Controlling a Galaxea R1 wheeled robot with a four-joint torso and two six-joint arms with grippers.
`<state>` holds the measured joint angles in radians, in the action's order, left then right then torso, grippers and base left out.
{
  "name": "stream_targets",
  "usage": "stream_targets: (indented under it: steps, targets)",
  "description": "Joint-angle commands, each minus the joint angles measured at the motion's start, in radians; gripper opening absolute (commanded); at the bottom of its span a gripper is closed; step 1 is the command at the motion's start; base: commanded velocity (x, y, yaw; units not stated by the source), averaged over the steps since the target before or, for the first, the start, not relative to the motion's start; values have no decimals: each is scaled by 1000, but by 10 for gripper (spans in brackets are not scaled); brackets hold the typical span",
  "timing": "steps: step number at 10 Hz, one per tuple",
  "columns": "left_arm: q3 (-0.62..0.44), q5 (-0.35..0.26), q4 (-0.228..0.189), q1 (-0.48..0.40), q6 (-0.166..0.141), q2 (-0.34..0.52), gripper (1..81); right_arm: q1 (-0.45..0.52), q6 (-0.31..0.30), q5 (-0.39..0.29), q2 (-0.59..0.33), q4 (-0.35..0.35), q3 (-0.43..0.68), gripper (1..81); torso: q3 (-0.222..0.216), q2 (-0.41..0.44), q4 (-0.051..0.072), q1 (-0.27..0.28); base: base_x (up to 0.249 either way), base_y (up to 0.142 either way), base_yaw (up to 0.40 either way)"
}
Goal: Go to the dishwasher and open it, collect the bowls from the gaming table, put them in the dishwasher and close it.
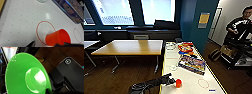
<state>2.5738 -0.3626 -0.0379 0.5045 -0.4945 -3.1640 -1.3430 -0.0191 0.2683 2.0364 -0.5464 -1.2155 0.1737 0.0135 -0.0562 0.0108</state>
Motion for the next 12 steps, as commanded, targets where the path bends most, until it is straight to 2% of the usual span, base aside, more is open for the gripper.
stream_targets:
  steps: [1,7,8,10,12]
  targets:
    - [11,-22,-10,-166,2,-65,811,56,2,-69,-46,28,39,10,0,0,0,0,0,0,0]
    - [6,-22,-19,-162,5,-65,811,57,2,-70,-46,28,36,10,0,0,0,0,0,0,0]
    - [-21,-22,-25,-162,16,-65,811,57,2,-70,-48,28,39,10,0,0,0,0,0,0,0]
    - [-128,-22,-63,-162,24,-65,811,58,2,-70,-48,28,41,10,0,0,0,0,0,0,0]
    - [-126,-22,-63,-166,22,-65,811,61,2,-70,-46,28,44,10,0,0,0,0,0,0,0]
